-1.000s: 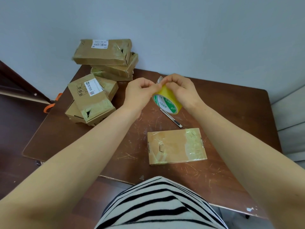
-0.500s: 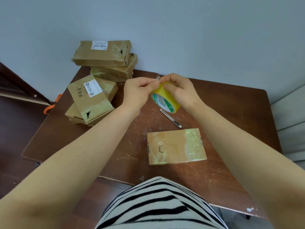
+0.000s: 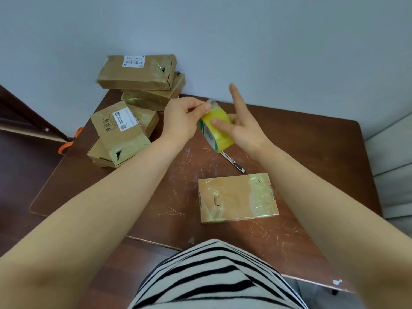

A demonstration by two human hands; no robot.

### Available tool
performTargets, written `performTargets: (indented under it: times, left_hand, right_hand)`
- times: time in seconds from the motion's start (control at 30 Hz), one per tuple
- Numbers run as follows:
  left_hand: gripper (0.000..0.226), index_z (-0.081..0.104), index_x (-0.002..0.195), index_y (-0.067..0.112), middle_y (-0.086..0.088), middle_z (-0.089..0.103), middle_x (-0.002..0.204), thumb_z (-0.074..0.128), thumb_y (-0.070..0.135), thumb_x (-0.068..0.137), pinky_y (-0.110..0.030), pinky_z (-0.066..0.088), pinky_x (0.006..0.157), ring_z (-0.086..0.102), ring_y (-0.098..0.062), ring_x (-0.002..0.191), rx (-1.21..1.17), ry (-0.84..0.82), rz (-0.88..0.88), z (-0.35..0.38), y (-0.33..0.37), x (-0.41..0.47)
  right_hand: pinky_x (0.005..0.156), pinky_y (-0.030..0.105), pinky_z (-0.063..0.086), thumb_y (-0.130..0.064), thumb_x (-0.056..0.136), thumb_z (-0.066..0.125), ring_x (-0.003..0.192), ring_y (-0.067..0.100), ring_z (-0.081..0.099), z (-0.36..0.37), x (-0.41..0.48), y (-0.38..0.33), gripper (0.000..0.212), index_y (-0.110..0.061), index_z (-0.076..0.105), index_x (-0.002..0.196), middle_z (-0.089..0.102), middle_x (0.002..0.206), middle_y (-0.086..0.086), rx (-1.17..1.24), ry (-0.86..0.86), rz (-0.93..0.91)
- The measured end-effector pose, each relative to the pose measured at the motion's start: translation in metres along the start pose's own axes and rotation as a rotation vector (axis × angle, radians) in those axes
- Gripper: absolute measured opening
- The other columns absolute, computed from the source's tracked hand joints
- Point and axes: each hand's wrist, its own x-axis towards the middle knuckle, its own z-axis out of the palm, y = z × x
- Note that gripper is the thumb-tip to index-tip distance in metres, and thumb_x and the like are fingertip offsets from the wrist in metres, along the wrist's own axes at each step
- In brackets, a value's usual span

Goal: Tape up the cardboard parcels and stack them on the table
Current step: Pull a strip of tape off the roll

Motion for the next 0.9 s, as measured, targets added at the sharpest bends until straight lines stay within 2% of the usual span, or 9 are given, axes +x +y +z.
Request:
performTargets:
  times: [0.07,0.13,0.2,0.3,0.4,0.57,0.67,0.8,0.9]
  left_hand:
    - [0.009,0.070,0.081,0.028,0.020,0.060,0.067,0.067,0.023,0.087,-0.026,0.048,0.075,0.054,0.006,0.064,0.008,0.030,-0.009,-0.004,-0.003,0.001]
    - [0.007,0.072,0.082,0.028,0.020,0.060,0.065,0.067,0.027,0.086,-0.031,0.050,0.074,0.054,0.003,0.064,0.030,0.042,-0.017,-0.008,-0.007,0.003]
    - [0.009,0.075,0.085,0.026,0.017,0.064,0.069,0.067,0.029,0.086,-0.037,0.054,0.079,0.061,-0.007,0.071,0.052,0.021,-0.032,-0.011,-0.009,0.005]
    - [0.013,0.071,0.075,0.030,0.004,0.068,0.071,0.067,0.028,0.087,-0.047,0.055,0.083,0.068,-0.025,0.081,0.028,-0.007,-0.091,-0.012,-0.006,0.003]
    - [0.017,0.066,0.072,0.035,0.000,0.069,0.071,0.067,0.028,0.087,-0.043,0.056,0.083,0.070,-0.025,0.080,0.010,-0.042,-0.123,-0.014,-0.004,0.005]
    - [0.015,0.066,0.074,0.026,0.003,0.065,0.068,0.066,0.022,0.089,-0.020,0.056,0.067,0.064,0.000,0.058,-0.054,-0.068,-0.189,-0.011,-0.001,0.003]
    - [0.014,0.066,0.075,0.021,0.002,0.064,0.068,0.066,0.020,0.090,-0.014,0.053,0.060,0.063,-0.002,0.058,-0.094,-0.056,-0.246,-0.010,0.001,0.001]
    - [0.012,0.067,0.080,0.013,-0.002,0.066,0.073,0.066,0.020,0.089,-0.016,0.054,0.062,0.065,-0.006,0.063,-0.137,-0.040,-0.290,-0.010,0.005,0.003]
    - [0.013,0.067,0.080,0.011,-0.002,0.066,0.073,0.066,0.020,0.090,-0.018,0.056,0.066,0.065,-0.007,0.065,-0.162,0.015,-0.314,-0.015,0.005,0.007]
  right_hand:
    - [0.075,0.022,0.052,-0.016,0.089,0.063,0.084,0.015,0.068,-0.005,-0.001,0.005,0.080,-0.033,0.014,0.151,0.071,0.091,0.007,0.119,-0.009,0.044]
    - [0.072,0.015,0.049,-0.014,0.091,0.061,0.082,0.008,0.067,-0.007,-0.002,0.008,0.057,-0.022,0.038,0.143,0.071,0.091,0.001,0.145,-0.044,0.045]
    - [0.070,0.016,0.048,-0.016,0.094,0.057,0.079,0.003,0.064,-0.006,-0.002,0.010,0.026,-0.015,0.058,0.120,0.068,0.094,-0.003,0.141,-0.043,0.017]
    - [0.072,0.025,0.051,-0.018,0.095,0.057,0.079,0.009,0.062,-0.009,0.001,0.011,0.009,-0.018,0.062,0.102,0.067,0.089,0.000,0.068,0.005,-0.023]
    - [0.076,0.033,0.052,-0.019,0.092,0.061,0.082,0.016,0.064,-0.015,0.003,0.015,0.007,-0.022,0.063,0.098,0.068,0.092,0.004,-0.007,0.017,-0.024]
    - [0.057,0.019,0.047,-0.025,0.090,0.065,0.062,0.005,0.062,-0.018,0.005,0.019,0.013,-0.029,0.057,0.099,0.064,0.074,-0.003,-0.068,0.029,-0.049]
    - [0.060,0.019,0.046,-0.032,0.088,0.066,0.064,0.004,0.061,-0.020,0.006,0.021,0.014,-0.034,0.054,0.096,0.062,0.074,-0.007,-0.149,0.035,-0.068]
    - [0.070,0.030,0.048,-0.045,0.085,0.065,0.079,0.014,0.060,-0.027,0.008,0.029,0.018,-0.036,0.052,0.091,0.062,0.083,-0.004,-0.409,0.065,-0.045]
    - [0.059,0.016,0.047,-0.046,0.084,0.067,0.063,-0.002,0.058,-0.030,0.007,0.030,0.015,-0.034,0.057,0.083,0.060,0.073,-0.009,-0.226,0.066,-0.028]
